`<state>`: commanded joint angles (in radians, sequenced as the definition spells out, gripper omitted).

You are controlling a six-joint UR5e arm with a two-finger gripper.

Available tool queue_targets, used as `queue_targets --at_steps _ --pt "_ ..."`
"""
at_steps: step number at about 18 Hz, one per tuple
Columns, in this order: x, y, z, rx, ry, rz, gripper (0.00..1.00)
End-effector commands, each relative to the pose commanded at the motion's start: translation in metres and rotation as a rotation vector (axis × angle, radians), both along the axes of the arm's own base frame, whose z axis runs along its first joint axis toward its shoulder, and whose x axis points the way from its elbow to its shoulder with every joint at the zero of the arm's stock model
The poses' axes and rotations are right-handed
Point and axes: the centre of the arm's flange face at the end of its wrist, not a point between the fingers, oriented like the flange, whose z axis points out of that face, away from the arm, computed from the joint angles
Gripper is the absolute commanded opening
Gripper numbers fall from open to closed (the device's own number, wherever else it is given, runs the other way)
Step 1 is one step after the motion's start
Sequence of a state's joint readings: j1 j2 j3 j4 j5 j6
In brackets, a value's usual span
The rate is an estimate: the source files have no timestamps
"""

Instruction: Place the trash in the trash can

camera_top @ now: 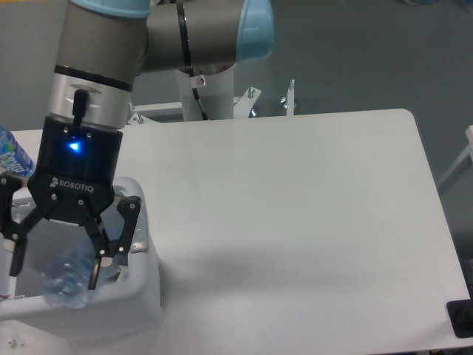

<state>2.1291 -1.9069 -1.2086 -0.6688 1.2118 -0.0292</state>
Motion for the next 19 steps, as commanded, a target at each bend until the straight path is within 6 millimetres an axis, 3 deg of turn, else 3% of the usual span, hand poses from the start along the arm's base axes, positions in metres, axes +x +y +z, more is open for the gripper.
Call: queue_targets --at_steps 2,7,10,12,16,19 --pt "-0.019 -0.011 -0.005 -0.015 0.016 0.022 1.00" --pt "-0.121 -0.067 0.000 -0.039 0.087 0.160 1.00" --pt "-0.167 -0.101 -0.019 -0.142 0.162 0.278 1.00" --pt "-0.170 -0.123 -0.020 -0.249 0.263 0.297 1.00" --pt "-0.169 -0.154 -0.051 -0.647 0.452 0.136 1.00" --pt "-0.173 -0.164 -0.064 -0.790 0.517 0.022 1.00"
